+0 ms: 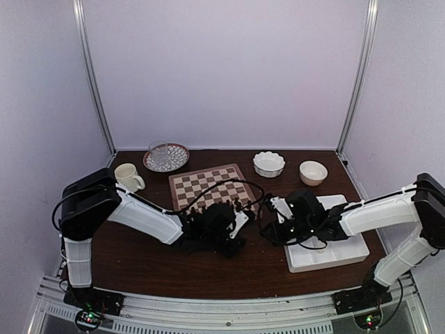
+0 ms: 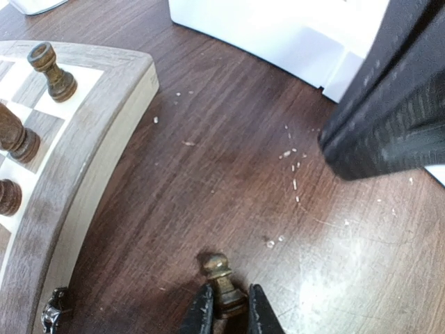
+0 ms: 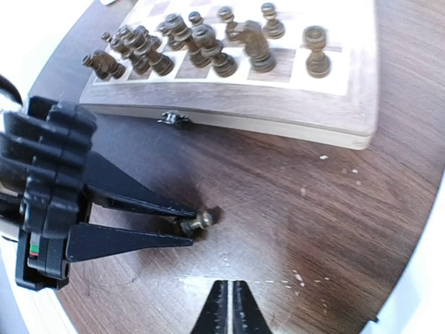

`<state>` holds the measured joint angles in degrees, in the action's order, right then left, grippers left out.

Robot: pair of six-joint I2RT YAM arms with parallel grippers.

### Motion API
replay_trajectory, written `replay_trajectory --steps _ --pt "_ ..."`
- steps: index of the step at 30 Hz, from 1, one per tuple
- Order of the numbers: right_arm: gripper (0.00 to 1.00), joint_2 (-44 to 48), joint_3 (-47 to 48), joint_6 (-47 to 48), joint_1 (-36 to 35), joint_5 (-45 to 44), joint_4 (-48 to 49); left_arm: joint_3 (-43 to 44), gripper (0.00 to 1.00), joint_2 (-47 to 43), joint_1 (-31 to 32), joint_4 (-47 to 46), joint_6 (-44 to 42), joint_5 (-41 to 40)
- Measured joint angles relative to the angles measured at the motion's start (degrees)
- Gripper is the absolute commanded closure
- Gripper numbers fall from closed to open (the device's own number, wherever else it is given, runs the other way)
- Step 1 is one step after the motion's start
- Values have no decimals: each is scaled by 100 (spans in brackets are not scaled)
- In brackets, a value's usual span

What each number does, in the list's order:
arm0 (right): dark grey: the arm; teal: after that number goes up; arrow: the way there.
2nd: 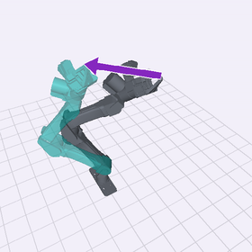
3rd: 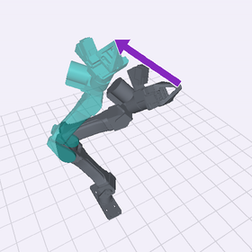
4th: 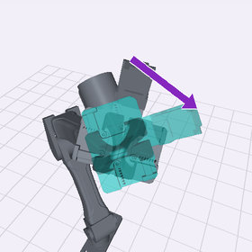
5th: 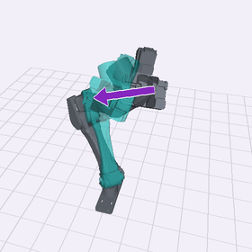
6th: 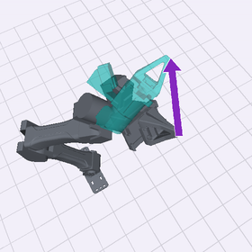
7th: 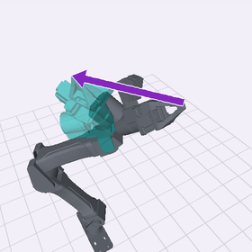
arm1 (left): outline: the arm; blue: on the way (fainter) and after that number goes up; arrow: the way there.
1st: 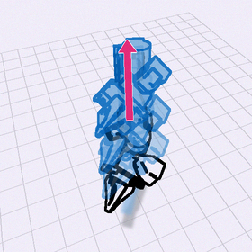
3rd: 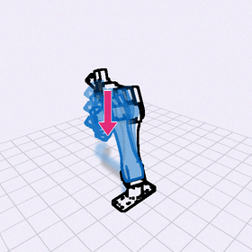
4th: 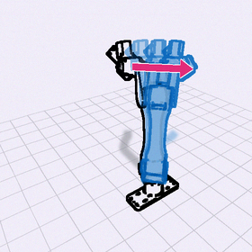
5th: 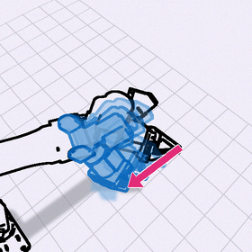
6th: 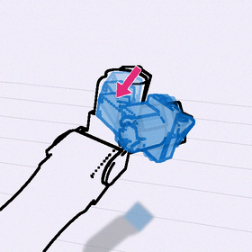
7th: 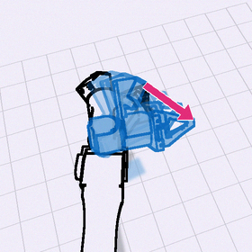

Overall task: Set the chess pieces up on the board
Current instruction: Pick up the pawn from the center of the board.

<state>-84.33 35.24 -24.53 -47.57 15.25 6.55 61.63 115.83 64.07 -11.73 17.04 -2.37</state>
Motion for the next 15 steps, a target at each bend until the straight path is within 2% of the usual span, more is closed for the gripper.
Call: replay_trajectory --steps 7,10,15 --pt "73 339 -205 7 68 -33 81 -186 90 -201 0 4 -96 59" --pt "62 413 -247 13 107 310 256 -531 90 -605 0 -72 -221 219" --pt "53 444 -334 -68 138 1141 651 -1056 89 -1281 0 -509 -505 514"
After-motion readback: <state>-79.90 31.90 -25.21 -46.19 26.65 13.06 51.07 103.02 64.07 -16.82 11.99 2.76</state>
